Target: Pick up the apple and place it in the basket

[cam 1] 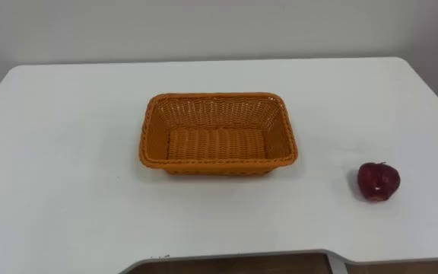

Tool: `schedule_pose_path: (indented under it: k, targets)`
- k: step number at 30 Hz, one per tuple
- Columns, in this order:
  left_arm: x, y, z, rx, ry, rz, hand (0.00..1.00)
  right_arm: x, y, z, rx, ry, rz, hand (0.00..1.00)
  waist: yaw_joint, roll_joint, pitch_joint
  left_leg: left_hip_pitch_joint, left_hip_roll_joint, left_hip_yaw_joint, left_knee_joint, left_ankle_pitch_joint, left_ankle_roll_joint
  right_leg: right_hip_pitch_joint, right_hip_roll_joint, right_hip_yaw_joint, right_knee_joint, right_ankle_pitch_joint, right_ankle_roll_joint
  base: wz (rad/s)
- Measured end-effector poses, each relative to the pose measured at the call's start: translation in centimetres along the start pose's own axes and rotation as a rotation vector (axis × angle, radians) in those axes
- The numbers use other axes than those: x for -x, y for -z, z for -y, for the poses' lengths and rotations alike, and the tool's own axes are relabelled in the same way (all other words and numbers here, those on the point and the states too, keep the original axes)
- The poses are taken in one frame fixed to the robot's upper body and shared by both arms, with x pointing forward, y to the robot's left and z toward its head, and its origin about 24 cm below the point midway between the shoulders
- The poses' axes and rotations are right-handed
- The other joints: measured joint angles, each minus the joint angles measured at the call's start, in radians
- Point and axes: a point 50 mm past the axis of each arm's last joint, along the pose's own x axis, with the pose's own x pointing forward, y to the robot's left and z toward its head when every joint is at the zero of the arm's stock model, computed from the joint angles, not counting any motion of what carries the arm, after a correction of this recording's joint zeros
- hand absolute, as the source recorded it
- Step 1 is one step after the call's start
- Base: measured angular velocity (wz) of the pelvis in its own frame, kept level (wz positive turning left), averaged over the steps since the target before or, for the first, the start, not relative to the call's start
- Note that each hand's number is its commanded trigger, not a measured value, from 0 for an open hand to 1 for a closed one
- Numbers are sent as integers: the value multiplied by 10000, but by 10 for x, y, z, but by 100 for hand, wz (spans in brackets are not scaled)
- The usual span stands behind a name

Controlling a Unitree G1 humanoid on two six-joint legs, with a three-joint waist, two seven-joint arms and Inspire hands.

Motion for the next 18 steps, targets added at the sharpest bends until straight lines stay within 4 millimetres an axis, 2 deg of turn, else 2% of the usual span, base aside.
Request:
schedule_pose_path:
  k: [6, 9, 12, 13, 17, 18]
  targets:
    - [0, -1, -1, 40, -16, 14, 0, 0, 0, 1, -131, 39, -9, 0, 42, -3, 3, 11, 1, 14, 6, 1, 1, 53, 2, 87, 18, 0, 0, 0]
    - [0, -3, -1, 57, -18, 63, 0, 0, 0, 1, -932, 143, -109, 0, 70, -27, 7, 25, 7, 29, 10, 1, 1, 73, 7, 123, -3, 0, 0, 0]
    - [-1, -2, 0, 136, 0, -90, 0, 0, 5, 2, -3408, 339, -416, 0, 43, -27, 18, 97, 13, 34, 1, 1, 1, 155, 7, 131, -22, 3, 4, 0]
    - [-1, -1, 0, 163, -24, -95, 0, 0, 5, 3, -4965, 413, -485, 0, -21, -26, 24, 96, 15, 50, 2, 1, 2, 138, 16, 136, -14, 3, 4, 0]
    - [-1, 4, -4, 888, -187, -74, 0, 0, -1, 17, -9290, 1017, -314, 0, -229, -22, 31, 93, 22, 165, 5, 0, 2, 79, -8, 219, -14, 3, 4, -6]
    - [-1, 4, -6, 1000, -230, -57, 0, 0, -2, 20, -9858, 1127, -274, 0, -295, -28, 31, 91, 17, 165, 3, 0, 2, 71, -13, 227, -15, 3, 4, 0]
